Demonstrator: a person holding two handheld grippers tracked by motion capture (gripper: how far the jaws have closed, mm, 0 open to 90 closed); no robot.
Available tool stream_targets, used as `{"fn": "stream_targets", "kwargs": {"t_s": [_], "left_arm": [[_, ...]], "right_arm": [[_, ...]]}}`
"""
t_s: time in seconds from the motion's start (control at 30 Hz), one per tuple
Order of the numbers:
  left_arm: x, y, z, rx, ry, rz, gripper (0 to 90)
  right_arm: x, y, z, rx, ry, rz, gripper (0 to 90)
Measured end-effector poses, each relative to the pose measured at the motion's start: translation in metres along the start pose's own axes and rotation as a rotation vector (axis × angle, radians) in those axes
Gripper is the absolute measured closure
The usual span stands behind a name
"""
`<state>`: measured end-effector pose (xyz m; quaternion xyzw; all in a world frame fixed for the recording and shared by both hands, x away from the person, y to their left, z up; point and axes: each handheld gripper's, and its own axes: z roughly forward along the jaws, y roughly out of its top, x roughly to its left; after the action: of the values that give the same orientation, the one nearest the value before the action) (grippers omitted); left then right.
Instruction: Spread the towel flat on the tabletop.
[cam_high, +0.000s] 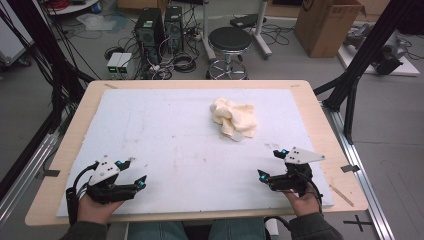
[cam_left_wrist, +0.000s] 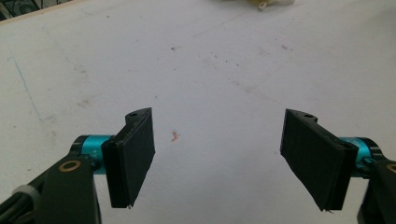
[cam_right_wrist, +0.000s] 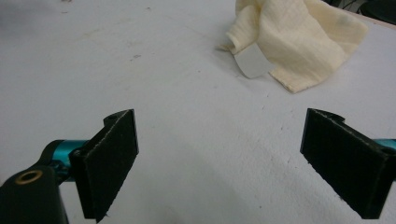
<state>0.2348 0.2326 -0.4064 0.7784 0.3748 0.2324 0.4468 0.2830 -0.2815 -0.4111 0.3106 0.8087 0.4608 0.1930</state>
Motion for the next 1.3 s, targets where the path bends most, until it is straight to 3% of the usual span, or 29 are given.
{"fn": "stream_targets", "kwargs": {"t_s": [0.97,1.3], "left_arm": [[0.002,-0.003,0.001,-0.001,-0.001,-0.015,26.4],[0.004,-0.002,0.0,-0.009,0.007,-0.02,26.1]], "right_arm": [[-0.006,0.002,0.008,0.008,0.008,0.027,10.6],[-0.006,0.013,0.011,0.017,0.019,-0.001,10.6]]}}
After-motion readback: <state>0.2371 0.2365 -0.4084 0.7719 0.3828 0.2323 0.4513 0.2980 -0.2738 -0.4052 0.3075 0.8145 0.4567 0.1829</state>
